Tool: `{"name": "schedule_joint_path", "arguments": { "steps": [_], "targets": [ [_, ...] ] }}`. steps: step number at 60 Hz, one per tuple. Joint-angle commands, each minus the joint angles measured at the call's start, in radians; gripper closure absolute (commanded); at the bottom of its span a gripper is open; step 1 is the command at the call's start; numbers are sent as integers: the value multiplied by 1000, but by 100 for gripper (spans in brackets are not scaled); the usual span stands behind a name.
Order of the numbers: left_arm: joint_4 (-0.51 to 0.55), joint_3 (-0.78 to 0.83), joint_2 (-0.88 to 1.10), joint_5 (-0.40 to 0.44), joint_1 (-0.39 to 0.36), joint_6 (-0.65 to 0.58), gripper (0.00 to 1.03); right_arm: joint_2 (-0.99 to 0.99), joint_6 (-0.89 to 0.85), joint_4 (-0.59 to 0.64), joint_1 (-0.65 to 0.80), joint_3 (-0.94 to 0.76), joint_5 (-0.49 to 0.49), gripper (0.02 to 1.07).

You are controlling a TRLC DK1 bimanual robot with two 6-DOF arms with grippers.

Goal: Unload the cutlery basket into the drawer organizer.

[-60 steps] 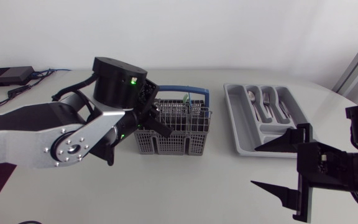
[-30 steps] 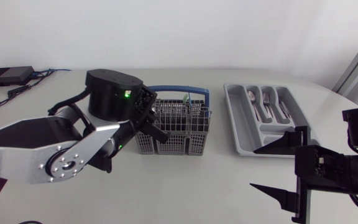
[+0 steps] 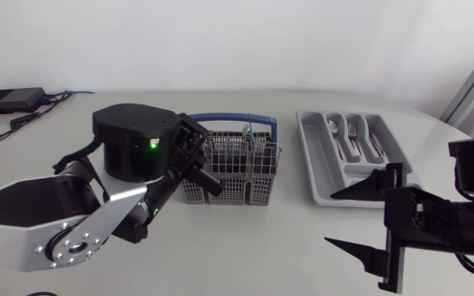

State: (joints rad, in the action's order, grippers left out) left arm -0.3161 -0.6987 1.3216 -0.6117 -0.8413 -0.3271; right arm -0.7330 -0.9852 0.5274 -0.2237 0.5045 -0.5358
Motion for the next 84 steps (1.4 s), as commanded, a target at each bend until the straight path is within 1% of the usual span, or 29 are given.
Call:
{"name": "schedule_joint_path", "arguments": {
  "steps": [1,14,22,37,46,63,74,84],
  "targets": [
    [-24,27,-25,-20,-7,-32,94,-25,86,-47,-52,-17,28,17],
    [-40,42,-38,-31,-7,-52,94,-95,212,-172,-166,-12,96,17],
    [-48,53,-39,-33,-2,-56,94,-178,309,-287,-252,-4,160,17],
    [-66,57,-47,-36,-2,-67,94,-305,415,-388,-371,46,231,17],
    [-78,57,-48,-36,-2,-73,94,-390,471,-423,-410,98,244,17],
    [-81,50,-58,-36,-1,-84,94,-496,523,-423,-465,192,272,17],
    [-81,41,-87,-36,-2,-102,94,-548,534,-437,-499,216,301,17],
    [-81,34,-84,-36,-5,-112,94,-565,536,-443,-514,221,303,17]
  ]
}}
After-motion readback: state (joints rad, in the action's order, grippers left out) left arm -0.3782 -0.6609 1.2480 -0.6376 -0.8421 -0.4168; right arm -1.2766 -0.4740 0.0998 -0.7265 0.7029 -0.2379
